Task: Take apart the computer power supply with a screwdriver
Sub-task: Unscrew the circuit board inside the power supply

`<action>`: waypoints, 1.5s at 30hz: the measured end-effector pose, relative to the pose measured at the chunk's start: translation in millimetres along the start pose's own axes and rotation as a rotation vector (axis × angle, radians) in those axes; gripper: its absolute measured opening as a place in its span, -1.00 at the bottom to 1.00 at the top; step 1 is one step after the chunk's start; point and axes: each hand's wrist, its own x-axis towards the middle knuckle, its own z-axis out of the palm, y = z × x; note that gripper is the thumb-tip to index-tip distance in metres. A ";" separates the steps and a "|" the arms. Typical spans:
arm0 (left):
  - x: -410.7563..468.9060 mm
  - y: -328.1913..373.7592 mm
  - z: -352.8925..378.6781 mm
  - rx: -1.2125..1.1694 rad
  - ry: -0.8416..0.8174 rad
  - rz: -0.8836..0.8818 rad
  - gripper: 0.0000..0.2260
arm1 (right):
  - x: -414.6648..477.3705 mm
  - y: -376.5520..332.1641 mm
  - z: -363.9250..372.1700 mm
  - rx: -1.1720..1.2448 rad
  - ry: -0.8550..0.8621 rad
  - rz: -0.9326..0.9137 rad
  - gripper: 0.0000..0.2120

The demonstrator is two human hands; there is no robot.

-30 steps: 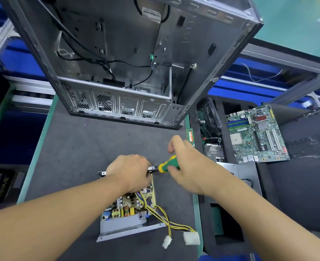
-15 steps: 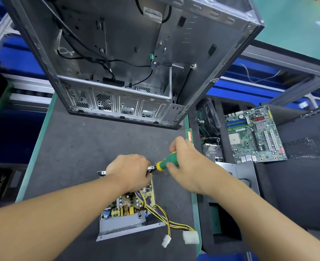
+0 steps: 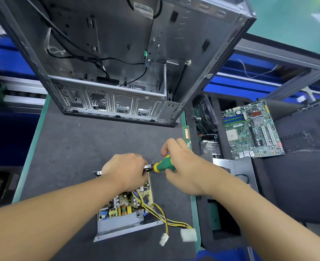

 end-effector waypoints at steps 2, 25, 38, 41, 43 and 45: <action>-0.1 0.4 0.2 0.001 0.004 -0.003 -0.77 | 0.1 -0.9 4.0 0.024 0.021 0.019 -0.75; 1.6 -1.2 2.3 0.010 -0.002 0.011 -0.76 | -4.1 11.8 7.5 -0.064 0.060 -0.074 -0.83; 1.8 -1.4 4.3 0.036 0.002 -0.004 -0.74 | -0.4 20.0 6.2 -0.120 0.158 0.004 -0.81; 2.2 -1.3 4.8 0.039 0.002 -0.004 -0.72 | -0.7 20.6 2.6 -0.005 0.117 -0.037 -0.77; 2.3 -0.8 4.5 0.047 0.006 0.002 -0.71 | -2.2 18.7 6.7 0.081 0.070 -0.052 -0.74; 2.3 -0.5 4.2 0.047 0.003 -0.002 -0.69 | -3.5 17.4 10.9 0.082 0.099 -0.024 -0.72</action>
